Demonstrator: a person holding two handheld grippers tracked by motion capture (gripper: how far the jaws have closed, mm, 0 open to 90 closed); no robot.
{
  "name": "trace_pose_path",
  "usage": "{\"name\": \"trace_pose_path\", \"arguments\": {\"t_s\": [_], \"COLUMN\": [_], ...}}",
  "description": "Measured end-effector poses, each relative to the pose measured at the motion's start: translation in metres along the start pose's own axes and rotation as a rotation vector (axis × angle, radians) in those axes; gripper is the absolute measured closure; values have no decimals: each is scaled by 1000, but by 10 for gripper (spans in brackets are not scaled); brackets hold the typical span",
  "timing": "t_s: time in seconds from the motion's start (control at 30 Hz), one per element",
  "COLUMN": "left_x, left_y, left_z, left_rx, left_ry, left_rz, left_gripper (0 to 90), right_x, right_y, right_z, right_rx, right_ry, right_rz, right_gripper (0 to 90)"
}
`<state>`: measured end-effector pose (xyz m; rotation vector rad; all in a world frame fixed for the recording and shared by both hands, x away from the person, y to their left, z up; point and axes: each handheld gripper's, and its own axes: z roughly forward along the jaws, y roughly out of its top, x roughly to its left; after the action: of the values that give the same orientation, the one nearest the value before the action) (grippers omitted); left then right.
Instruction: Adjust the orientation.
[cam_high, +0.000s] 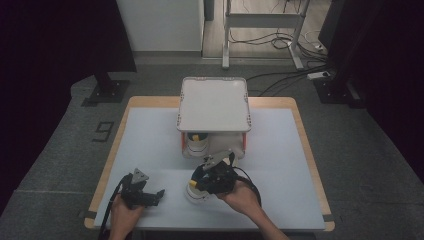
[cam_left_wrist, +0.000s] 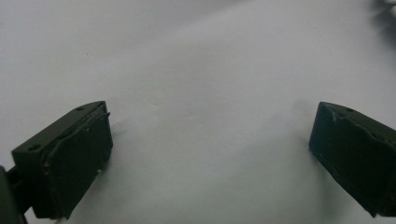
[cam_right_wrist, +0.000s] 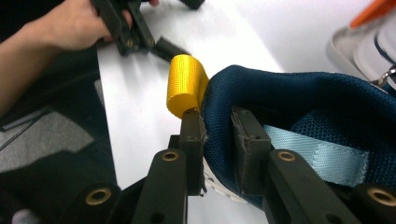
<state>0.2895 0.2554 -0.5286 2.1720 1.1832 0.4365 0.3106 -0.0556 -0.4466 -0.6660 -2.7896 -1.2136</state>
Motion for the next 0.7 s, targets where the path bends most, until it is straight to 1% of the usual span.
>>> {"name": "trace_pose_path", "arguments": {"t_s": [0.17, 0.27, 0.33, 0.47, 0.53, 0.6, 0.63, 0.67, 0.7], "left_x": [0, 0, 0, 0, 0, 0, 0, 0, 0], "left_y": [0, 0, 0, 0, 0, 0, 0, 0, 0], "left_z": [0, 0, 0, 0, 0, 0, 0, 0, 0], "left_rx": [-1, 0, 2, -1, 0, -1, -2, -3, -2], "left_ry": [-1, 0, 0, 0, 0, 0, 1, 0, 0], "left_rz": [-2, -1, 1, -2, -1, -2, -3, -4, -4], "left_gripper": [0, 0, 0, 0, 0, 0, 0, 0, 0], "right_x": [-6, -10, -10, -9, -8, -6, -5, -5, -4], "right_y": [-17, -26, -29, -32, -33, -34, -35, -37, -37], "right_z": [-18, -27, -28, -20, -18, -21, -24, -26, -28], "right_rx": [10, -4, -20, -53, -62, -77, -92, -107, -116], "right_ry": [-1, 10, 14, 9, -12, -39, -41, -42, -45], "right_rz": [23, 41, 51, 56, 53, 56, 56, 61, 72], "right_gripper": [738, 722, 709, 674, 621, 576, 560, 523, 514]}}
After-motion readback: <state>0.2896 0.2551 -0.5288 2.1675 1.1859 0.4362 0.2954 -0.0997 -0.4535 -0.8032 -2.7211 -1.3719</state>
